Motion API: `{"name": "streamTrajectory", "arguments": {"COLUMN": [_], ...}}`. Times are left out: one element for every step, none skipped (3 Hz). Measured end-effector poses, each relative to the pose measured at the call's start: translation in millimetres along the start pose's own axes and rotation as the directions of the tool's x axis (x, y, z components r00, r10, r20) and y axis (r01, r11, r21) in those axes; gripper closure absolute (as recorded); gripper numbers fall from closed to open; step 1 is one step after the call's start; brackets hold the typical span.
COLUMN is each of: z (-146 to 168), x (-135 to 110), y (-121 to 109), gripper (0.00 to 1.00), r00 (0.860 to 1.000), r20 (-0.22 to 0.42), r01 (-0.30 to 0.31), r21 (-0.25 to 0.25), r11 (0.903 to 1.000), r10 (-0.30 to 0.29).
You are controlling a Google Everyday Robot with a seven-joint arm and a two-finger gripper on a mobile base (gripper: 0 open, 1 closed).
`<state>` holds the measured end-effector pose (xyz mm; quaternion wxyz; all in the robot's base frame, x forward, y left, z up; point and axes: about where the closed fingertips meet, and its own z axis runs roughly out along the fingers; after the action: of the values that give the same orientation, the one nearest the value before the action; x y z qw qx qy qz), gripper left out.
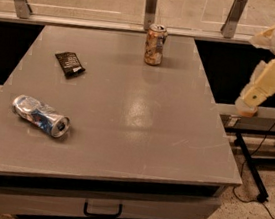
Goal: Move orange can near rxbar chocolate
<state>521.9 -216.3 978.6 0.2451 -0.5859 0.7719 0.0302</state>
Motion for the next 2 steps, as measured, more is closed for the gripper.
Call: {"name": "streamTrajectory", "arguments": {"z": [38, 67], "x": [-18, -32], "y": [-38, -56], "gripper": [0.0, 0.0], "r00": [0.989, 0.945], "r20": [0.146, 0.322], "r01": [-0.004, -0.062], "r21": [-0.006, 0.007], "r11": [1.0, 0.9981], "r10": [0.004, 0.056]}}
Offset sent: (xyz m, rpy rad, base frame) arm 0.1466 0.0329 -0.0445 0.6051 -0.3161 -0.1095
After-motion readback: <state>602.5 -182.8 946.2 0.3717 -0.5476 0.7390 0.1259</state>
